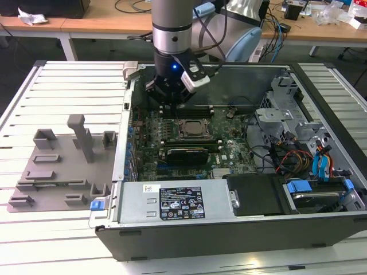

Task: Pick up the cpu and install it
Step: 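Install the first cpu locking lever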

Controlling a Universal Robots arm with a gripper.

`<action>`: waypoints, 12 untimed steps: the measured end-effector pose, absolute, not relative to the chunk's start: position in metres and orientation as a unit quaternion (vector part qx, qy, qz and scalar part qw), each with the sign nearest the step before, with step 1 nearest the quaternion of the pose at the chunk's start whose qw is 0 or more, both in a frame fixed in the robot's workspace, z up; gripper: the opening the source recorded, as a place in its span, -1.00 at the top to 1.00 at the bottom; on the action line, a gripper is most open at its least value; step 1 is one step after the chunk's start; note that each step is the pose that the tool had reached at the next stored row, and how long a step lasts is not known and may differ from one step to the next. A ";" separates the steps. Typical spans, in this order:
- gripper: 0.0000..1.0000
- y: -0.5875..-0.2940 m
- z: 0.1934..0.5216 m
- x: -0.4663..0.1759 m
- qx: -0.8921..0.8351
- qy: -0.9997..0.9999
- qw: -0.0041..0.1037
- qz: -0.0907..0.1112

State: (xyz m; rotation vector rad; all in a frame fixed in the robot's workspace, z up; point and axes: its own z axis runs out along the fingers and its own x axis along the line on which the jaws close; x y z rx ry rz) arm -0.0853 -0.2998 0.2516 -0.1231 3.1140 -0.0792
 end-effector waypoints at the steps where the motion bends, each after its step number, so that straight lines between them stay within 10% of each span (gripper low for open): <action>1: 0.79 -0.299 0.251 -0.086 -0.040 0.999 0.012 -0.025; 12: 0.79 -0.276 0.259 -0.095 -0.039 0.999 0.015 -0.021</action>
